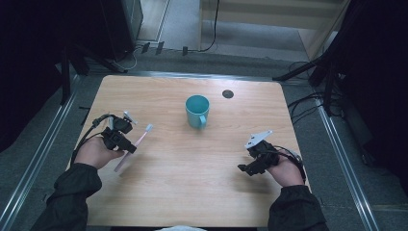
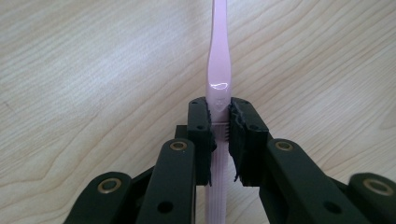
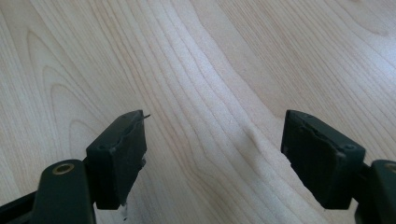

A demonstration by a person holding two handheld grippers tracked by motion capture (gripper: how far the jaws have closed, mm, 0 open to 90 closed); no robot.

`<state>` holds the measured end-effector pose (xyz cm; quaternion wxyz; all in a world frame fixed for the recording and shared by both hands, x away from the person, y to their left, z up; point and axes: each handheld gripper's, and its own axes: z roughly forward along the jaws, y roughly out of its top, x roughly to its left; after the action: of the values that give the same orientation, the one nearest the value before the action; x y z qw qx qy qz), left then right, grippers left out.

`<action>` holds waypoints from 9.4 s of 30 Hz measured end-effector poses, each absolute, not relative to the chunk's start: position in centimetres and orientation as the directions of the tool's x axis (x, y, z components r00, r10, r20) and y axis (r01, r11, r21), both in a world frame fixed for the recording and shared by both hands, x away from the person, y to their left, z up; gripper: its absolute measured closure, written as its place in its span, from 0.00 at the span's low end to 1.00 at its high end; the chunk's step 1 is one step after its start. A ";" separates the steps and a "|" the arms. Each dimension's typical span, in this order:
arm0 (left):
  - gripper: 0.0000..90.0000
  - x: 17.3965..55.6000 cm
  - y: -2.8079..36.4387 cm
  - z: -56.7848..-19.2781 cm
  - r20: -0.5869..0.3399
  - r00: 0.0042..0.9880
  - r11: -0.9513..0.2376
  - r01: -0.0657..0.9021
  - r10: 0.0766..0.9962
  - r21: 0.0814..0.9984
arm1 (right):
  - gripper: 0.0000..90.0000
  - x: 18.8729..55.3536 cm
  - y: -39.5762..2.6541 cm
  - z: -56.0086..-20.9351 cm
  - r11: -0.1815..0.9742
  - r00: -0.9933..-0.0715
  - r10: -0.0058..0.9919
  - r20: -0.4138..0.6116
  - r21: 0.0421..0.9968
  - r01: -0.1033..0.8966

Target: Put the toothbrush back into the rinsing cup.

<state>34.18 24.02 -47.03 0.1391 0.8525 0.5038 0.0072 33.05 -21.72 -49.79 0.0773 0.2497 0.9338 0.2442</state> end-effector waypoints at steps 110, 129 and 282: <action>0.88 36.9 18.3 -38.7 -0.134 0.496 -0.134 0.469 0.858 0.873 | 0.26 33.5 -21.5 -49.4 0.730 -0.865 0.502 -0.012 0.542 0.416; 0.88 39.1 16.4 -38.7 -0.138 0.506 -0.144 0.479 0.851 0.866 | 0.26 33.9 -21.1 -49.3 0.729 -0.869 0.495 -0.003 0.546 0.413; 0.56 41.2 11.9 -40.4 -0.171 0.641 -0.380 0.626 0.748 0.681 | 0.26 33.7 -21.1 -49.4 0.741 -0.877 0.480 -0.009 0.539 0.400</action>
<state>41.21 11.86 -40.41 0.3703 0.8266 0.4156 0.0828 33.67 -21.10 -49.36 0.0735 0.2366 0.9302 0.2710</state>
